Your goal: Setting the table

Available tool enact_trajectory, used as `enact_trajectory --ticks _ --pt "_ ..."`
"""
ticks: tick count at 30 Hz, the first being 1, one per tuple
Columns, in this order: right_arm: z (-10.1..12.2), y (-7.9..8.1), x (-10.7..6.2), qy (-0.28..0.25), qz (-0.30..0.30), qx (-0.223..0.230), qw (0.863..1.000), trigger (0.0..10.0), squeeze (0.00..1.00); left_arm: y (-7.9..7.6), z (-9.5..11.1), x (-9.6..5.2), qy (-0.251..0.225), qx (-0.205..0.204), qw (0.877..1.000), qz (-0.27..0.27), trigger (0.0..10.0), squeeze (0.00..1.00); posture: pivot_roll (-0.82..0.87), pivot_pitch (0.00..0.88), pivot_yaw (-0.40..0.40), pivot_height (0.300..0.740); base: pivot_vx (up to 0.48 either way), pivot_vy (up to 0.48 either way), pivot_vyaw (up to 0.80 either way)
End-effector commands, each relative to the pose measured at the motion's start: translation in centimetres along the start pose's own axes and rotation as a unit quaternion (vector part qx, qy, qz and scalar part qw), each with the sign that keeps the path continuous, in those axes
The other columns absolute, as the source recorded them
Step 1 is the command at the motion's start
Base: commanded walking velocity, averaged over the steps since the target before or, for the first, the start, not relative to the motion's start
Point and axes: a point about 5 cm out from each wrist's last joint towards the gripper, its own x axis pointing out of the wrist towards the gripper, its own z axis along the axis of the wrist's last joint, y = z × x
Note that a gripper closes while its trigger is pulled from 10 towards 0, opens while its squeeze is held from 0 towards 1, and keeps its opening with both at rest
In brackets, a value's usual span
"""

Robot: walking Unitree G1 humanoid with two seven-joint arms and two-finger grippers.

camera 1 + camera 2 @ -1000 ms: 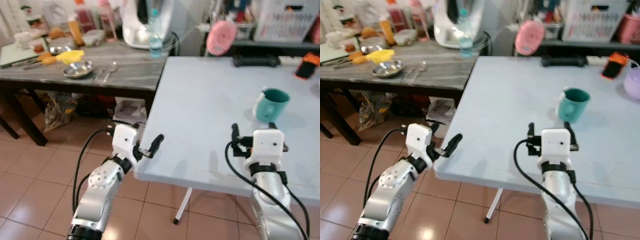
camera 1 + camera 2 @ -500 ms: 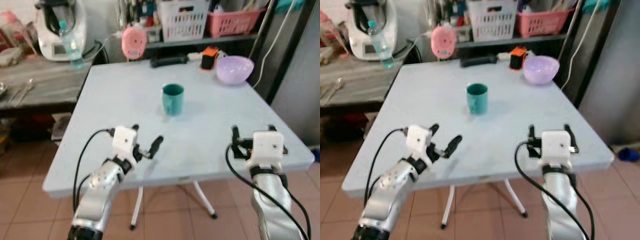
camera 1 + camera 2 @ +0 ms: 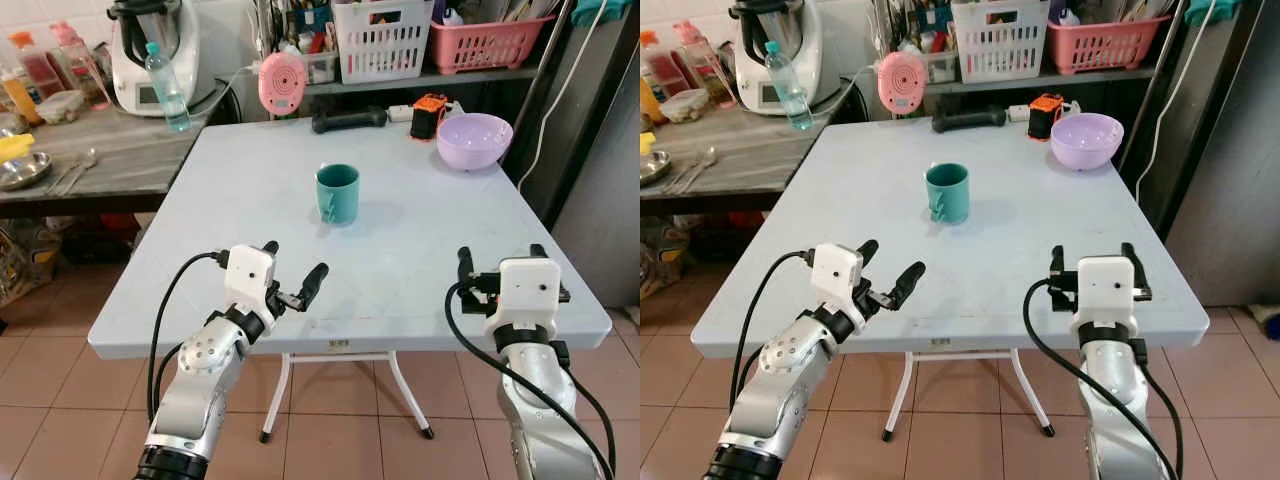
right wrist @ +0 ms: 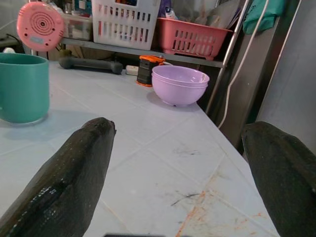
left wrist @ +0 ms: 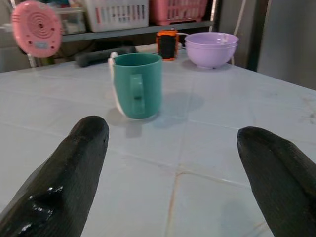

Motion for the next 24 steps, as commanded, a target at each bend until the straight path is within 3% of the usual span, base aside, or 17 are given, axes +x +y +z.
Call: enact_trajectory --ticks 1,8,24 --pt "0.6 0.7 0.2 -0.014 0.016 0.009 1.0 10.0 0.0 0.5 0.4 0.0 -0.002 0.008 1.0 0.008 10.0 0.0 -0.09 0.0 0.095 0.74 0.0 0.0 0.0" --pt "1.2 2.1 0.3 -0.026 0.054 0.017 0.998 10.0 0.0 1.0 0.3 -0.2 0.001 0.005 1.0 0.016 10.0 0.0 -0.08 0.0 0.094 0.74 0.0 0.107 0.0" --pt "0.8 2.0 0.2 -0.02 0.049 0.017 0.998 10.0 0.0 0.8 0.3 -0.2 0.005 0.004 1.0 0.008 10.0 0.0 -0.09 0.0 0.097 0.74 0.0 0.451 0.0"
